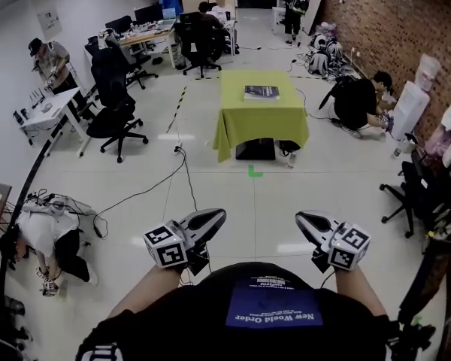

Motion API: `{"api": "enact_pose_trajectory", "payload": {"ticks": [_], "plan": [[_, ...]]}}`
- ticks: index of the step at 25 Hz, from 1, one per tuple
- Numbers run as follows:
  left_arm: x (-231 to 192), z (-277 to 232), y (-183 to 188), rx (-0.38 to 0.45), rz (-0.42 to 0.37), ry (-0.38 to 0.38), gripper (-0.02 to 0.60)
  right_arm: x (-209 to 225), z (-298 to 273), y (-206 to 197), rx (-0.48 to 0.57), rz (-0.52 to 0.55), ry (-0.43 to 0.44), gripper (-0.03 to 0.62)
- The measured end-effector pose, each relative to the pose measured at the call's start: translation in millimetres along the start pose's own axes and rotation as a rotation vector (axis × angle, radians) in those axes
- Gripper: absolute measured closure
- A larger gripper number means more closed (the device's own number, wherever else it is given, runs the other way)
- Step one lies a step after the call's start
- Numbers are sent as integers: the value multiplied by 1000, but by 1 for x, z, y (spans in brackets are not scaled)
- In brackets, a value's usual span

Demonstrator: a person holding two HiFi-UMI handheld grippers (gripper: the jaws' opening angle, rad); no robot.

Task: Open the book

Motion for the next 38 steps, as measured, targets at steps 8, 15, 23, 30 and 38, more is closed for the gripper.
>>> {"api": "enact_pose_trajectory", "payload": {"ticks": [8, 15, 23, 30, 38], "plan": [[-83, 3, 23, 38, 56, 55, 574, 47, -79, 9, -57, 4, 33, 608], [-139, -49, 52, 70, 35, 115, 574, 127, -127, 28, -43, 7, 131, 608], [-182, -163, 90, 133, 20, 165, 575, 248, -143, 73, -33, 71, 242, 608], [-221, -233, 101, 102, 28, 148, 574, 324, -152, 74, -59, 75, 229, 608], [-298, -272, 133, 74, 27, 74, 575, 385, -199, 80, -59, 56, 130, 608]]}}
Point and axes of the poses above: the fingertips, and each gripper's own axes: z backward along the fingers, x to its right, y out of its top, the point moved 2 cm from there along z, backward along the fingers, and after that the axes turned 3 degrees about z, right-handed, at the moved point
